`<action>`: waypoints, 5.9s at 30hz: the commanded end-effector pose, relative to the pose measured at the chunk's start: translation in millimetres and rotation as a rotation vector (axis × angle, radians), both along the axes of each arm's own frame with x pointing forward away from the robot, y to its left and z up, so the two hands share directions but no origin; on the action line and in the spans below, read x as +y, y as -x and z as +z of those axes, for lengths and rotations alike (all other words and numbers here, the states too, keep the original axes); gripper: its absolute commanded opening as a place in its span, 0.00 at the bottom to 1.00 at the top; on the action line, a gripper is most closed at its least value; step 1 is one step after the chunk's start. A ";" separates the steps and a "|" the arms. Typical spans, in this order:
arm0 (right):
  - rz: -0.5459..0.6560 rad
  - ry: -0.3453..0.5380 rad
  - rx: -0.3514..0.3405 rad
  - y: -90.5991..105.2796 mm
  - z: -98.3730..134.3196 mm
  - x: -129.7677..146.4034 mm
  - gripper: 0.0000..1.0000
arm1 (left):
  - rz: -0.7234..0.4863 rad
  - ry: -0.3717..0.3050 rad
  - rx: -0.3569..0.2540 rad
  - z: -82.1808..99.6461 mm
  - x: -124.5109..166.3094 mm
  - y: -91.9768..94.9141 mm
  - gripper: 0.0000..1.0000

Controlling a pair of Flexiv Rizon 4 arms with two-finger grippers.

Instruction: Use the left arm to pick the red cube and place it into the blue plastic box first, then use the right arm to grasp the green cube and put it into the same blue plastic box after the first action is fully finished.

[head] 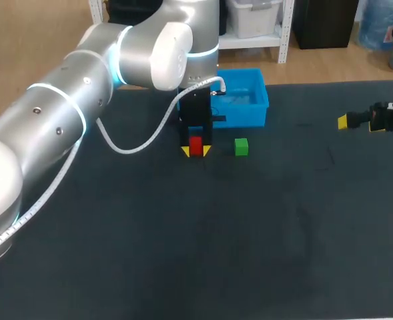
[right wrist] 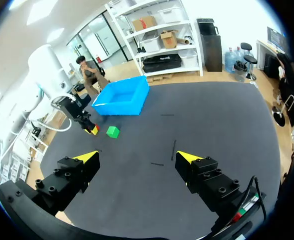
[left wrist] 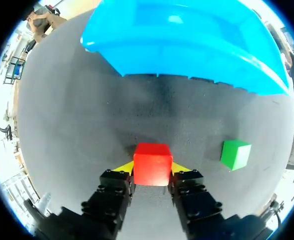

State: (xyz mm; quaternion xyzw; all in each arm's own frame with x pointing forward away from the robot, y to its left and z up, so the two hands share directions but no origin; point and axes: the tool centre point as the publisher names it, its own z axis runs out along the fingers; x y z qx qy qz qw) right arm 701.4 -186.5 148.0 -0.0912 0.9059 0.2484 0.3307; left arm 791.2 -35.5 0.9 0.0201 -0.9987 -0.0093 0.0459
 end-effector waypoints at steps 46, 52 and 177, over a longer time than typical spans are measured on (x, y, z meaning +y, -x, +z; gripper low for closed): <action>-0.001 0.001 0.000 0.2 0.4 0.0 1.00 | -0.083 0.043 -0.167 101.3 18.7 -23.5 0.00; -0.001 0.001 0.000 0.2 0.4 0.0 1.00 | -0.089 0.062 -0.198 110.3 19.1 -29.3 0.00; -0.001 0.001 0.000 0.2 0.4 0.0 1.00 | -0.272 0.133 -0.397 101.8 -26.6 -192.0 1.00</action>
